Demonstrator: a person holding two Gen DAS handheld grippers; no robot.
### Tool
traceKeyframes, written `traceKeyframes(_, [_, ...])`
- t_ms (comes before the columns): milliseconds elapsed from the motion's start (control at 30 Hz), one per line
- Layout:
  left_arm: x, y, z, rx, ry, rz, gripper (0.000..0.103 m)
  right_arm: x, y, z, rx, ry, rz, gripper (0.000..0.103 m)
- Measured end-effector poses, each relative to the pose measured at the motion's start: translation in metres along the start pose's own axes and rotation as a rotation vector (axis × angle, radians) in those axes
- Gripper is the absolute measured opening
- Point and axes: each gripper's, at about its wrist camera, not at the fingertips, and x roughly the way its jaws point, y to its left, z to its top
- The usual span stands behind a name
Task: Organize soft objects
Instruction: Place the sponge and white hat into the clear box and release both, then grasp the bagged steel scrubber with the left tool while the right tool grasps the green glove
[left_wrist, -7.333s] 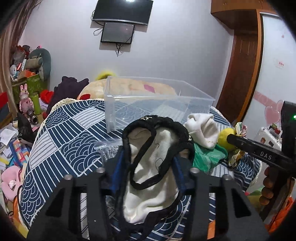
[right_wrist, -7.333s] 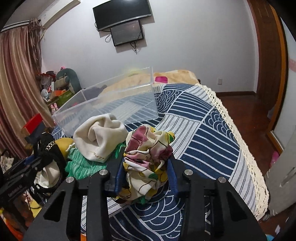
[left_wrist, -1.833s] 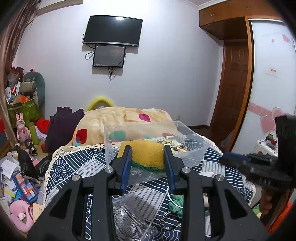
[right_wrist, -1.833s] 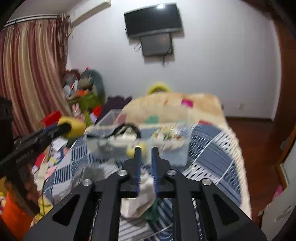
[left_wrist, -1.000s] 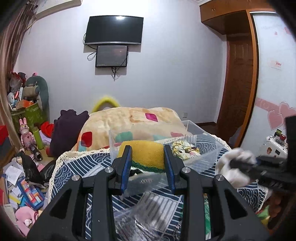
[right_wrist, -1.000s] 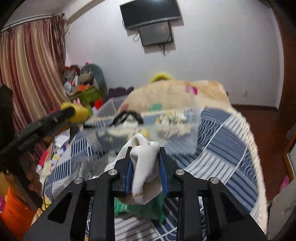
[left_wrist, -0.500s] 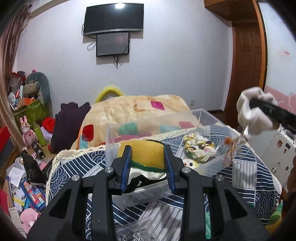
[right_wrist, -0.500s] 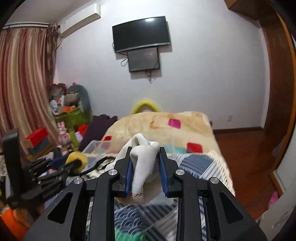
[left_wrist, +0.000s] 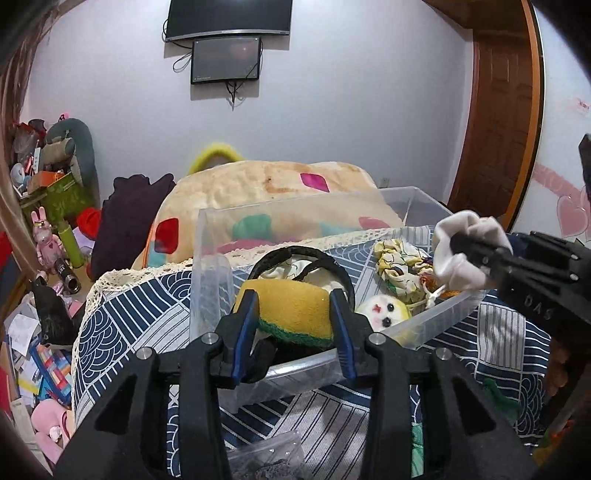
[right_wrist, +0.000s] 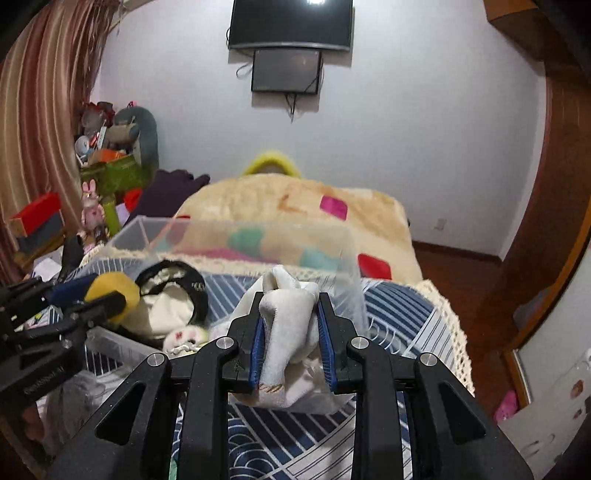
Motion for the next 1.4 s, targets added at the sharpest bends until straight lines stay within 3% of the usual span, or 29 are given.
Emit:
traceKeyframes(167, [-0.004,0.007,0.0,-0.029,0.018,-0.033,0.054,-0.003,-0.005,0.0,0.013,0.039,0.021,0.028])
traceKeyframes(267, [-0.01,0.009,-0.001,-0.033,0.017,-0.037,0.065,-0.008,-0.007,-0.002,0.006,0.044,0.022,0.038])
traceKeyframes(367, [-0.018,0.01,-0.002,-0.039,0.018,-0.055,0.066,-0.015,-0.007,-0.003,0.0,0.038,0.03,0.054])
traceKeyframes(533, [-0.038,0.012,-0.002,-0.049,-0.005,-0.076,0.07,-0.033,-0.007,-0.005,-0.006,0.009,0.05,0.058])
traceKeyframes(633, [-0.055,0.013,-0.004,-0.044,-0.034,-0.069,0.076,-0.049,-0.004,-0.005,-0.005,-0.027,0.06,0.069])
traceKeyframes(767, [-0.076,0.011,-0.011,-0.028,-0.065,-0.058,0.091,-0.071,-0.001,-0.01,0.005,-0.081,0.094,0.081])
traceKeyframes(867, [-0.09,0.012,-0.021,-0.025,-0.08,-0.058,0.1,-0.081,0.002,-0.016,0.02,-0.095,0.117,0.082])
traceKeyframes(1033, [-0.095,0.018,-0.043,-0.06,-0.033,-0.07,0.102,-0.08,0.009,-0.034,0.056,-0.061,0.158,0.09])
traceKeyframes(1400, [-0.065,0.028,-0.096,-0.115,0.114,-0.057,0.102,-0.05,0.04,-0.082,0.034,0.106,0.221,0.09])
